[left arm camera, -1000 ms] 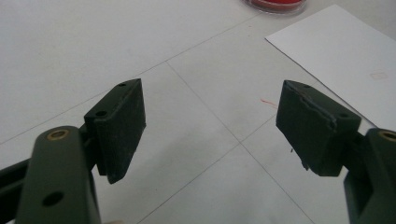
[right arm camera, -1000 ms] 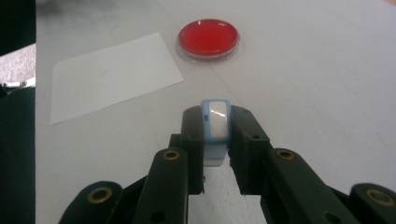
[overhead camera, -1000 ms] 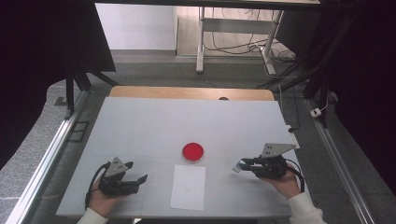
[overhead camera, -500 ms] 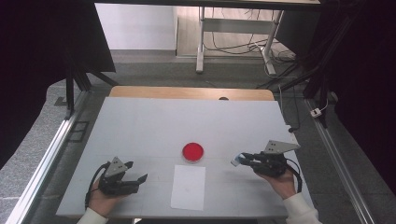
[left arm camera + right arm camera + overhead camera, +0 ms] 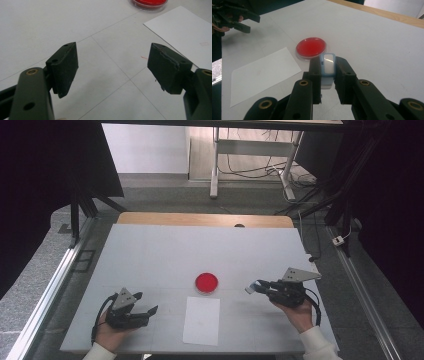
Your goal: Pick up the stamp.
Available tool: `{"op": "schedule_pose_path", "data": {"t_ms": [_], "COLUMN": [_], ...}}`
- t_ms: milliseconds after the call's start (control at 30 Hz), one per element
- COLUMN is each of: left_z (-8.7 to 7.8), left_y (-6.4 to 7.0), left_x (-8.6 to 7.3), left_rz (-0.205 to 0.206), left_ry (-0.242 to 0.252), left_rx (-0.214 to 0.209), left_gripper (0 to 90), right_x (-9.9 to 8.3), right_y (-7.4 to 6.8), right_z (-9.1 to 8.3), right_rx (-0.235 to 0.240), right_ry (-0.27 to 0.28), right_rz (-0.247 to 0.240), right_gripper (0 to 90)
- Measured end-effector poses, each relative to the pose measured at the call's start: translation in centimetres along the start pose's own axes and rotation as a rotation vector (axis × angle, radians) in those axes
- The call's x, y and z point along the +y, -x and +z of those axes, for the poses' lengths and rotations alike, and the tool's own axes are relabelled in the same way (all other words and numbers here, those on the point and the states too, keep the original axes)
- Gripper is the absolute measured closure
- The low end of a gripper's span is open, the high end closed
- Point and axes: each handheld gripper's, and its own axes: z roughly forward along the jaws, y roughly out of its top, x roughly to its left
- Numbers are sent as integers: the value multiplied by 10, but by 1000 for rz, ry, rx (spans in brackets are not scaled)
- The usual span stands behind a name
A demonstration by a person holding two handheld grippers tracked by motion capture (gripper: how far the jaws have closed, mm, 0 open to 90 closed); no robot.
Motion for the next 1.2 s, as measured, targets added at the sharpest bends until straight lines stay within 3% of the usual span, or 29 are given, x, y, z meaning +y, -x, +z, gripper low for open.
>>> {"op": "schedule_pose_path", "data": {"t_ms": [533,1200], "left_z": [1,2], "left_y": [0,0], "left_x": [0,1], "left_rz": [-1,3], "left_ry": [5,1], "left_rx": [2,10], "left_gripper": [246,245], "right_x": [20,19], "right_y": [-13,-33], "right_z": [21,48], "right_rx": [18,76], "right_ry": [52,57], "right_rz": [36,20], "right_gripper": [753,752]}}
